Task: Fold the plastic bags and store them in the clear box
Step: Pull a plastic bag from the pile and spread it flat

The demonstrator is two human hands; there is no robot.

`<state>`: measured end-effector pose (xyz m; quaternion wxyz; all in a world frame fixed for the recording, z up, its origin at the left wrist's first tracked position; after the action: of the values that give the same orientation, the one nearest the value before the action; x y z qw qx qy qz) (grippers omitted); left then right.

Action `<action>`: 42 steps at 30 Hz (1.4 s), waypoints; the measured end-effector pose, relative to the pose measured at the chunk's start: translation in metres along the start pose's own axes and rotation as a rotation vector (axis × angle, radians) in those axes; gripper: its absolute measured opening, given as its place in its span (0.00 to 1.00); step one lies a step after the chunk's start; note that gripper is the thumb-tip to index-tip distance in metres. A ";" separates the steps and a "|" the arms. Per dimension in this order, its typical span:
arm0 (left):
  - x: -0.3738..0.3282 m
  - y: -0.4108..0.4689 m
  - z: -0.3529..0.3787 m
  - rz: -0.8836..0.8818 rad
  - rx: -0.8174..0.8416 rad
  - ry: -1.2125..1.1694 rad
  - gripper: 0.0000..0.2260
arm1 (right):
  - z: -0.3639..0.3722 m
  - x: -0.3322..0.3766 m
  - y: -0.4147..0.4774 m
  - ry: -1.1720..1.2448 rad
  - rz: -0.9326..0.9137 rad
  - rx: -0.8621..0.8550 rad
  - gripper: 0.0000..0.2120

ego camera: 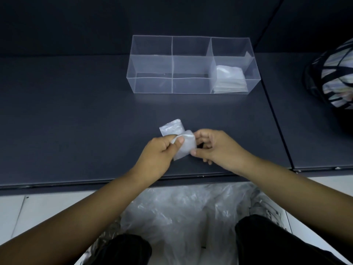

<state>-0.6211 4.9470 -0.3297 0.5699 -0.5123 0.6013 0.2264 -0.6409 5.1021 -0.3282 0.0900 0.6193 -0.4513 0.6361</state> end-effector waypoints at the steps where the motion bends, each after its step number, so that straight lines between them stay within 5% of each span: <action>1: 0.002 0.003 -0.001 -0.036 -0.001 -0.076 0.14 | -0.002 -0.001 0.004 -0.004 0.028 -0.039 0.08; 11: 0.010 0.013 -0.012 -0.285 -0.138 -0.600 0.11 | -0.014 0.002 0.026 -0.022 0.146 -0.176 0.10; 13: 0.009 0.007 -0.021 -0.191 -0.272 -0.381 0.09 | -0.015 0.002 0.029 -0.056 0.155 -0.187 0.11; 16: -0.010 -0.008 -0.031 0.137 -0.455 0.399 0.08 | -0.015 0.003 0.031 -0.104 0.175 -0.197 0.12; 18: -0.018 -0.010 -0.015 0.308 -0.389 0.772 0.11 | -0.015 0.005 0.033 -0.141 0.189 -0.196 0.13; 20: -0.011 -0.005 0.001 0.302 -0.247 0.975 0.16 | -0.014 0.008 0.035 -0.187 0.212 -0.189 0.14; 25: 0.026 0.002 0.000 -0.039 -0.078 1.049 0.25 | -0.009 0.011 0.033 -0.332 0.179 -0.258 0.10; 31: 0.032 0.004 -0.002 -0.123 -0.069 1.091 0.31 | 0.004 -0.002 0.013 -0.647 0.031 -0.476 0.14; 38: 0.033 0.004 -0.004 -0.186 -0.039 1.122 0.37 | 0.003 -0.003 0.010 -0.673 0.011 -0.514 0.02; 42: 0.033 0.005 0.001 -0.235 -0.057 1.087 0.40 | 0.007 -0.003 0.008 -0.590 0.054 -0.533 0.08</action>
<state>-0.6192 4.9376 -0.3612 0.1849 -0.6342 0.7411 -0.1196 -0.6407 5.0945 -0.3355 0.0974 0.7184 -0.6231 0.2935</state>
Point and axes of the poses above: each hand's wrist, its own y-axis towards the middle knuckle, its own z-axis out of the palm, x = y × z, the point moved 5 cm from there along y, towards the middle knuckle, and after that the axes turned 15 degrees about x, right-handed, at the moved point
